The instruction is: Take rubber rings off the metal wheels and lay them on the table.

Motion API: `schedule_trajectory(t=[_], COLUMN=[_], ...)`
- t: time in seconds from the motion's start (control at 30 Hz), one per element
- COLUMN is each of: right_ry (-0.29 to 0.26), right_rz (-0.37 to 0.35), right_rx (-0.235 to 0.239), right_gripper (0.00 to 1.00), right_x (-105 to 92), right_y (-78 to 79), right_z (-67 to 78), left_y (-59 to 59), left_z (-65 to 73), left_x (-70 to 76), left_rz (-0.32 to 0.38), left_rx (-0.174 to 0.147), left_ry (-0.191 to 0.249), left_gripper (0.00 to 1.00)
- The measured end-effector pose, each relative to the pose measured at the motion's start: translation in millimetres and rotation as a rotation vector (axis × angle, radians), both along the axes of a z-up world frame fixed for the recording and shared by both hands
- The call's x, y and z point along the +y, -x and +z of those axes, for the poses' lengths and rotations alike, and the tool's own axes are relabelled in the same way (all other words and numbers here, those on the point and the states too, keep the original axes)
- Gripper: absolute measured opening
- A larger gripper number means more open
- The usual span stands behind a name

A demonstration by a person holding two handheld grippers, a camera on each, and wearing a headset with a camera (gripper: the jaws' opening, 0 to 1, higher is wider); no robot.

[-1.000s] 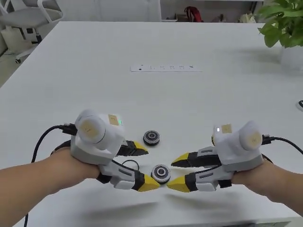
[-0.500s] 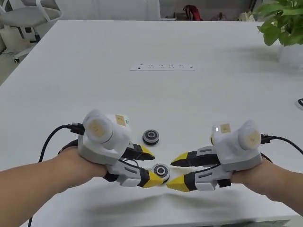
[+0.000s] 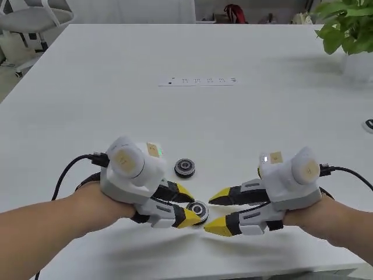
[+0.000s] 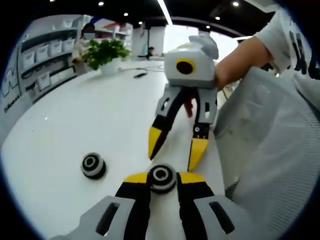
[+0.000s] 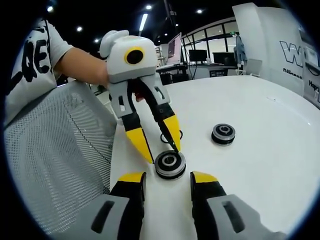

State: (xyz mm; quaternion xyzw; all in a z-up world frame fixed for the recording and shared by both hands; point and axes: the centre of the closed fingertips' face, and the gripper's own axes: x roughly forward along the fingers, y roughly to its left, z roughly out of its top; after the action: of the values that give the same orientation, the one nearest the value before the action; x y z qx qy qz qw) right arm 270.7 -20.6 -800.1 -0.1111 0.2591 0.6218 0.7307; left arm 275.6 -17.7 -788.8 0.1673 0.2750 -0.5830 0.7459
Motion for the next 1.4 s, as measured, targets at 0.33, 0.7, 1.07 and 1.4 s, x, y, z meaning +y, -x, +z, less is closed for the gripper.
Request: schedule_trajectory(t=[0.33,0.7,1.07,1.4], right_ry=[-0.006,-0.006,0.015,0.025], right_rz=[-0.003,0.004,0.015,0.019], right_rx=[-0.001,0.000,0.019,0.007], right_gripper=[0.32,0.30,0.26,0.23], right_x=[0.2,4.9,6.9,9.3], right_y=[-0.1,-4.5,-4.2,-3.5], right_z=[1.3,2.2,-6.0,-7.8], left_y=[-2.3,-1.9,-2.2,-1.9], left_z=[-3.7,-4.2,-4.8,-5.2], left_x=[-1.0,-0.8,-0.8,-0.6], left_rz=[0.007,0.012,0.029,0.043], left_rx=[-0.041,-0.065,-0.070,-0.068], left_ry=[-0.035,-0.038,-0.039,-0.032], left_gripper=[0.15,0.14,0.13,0.13])
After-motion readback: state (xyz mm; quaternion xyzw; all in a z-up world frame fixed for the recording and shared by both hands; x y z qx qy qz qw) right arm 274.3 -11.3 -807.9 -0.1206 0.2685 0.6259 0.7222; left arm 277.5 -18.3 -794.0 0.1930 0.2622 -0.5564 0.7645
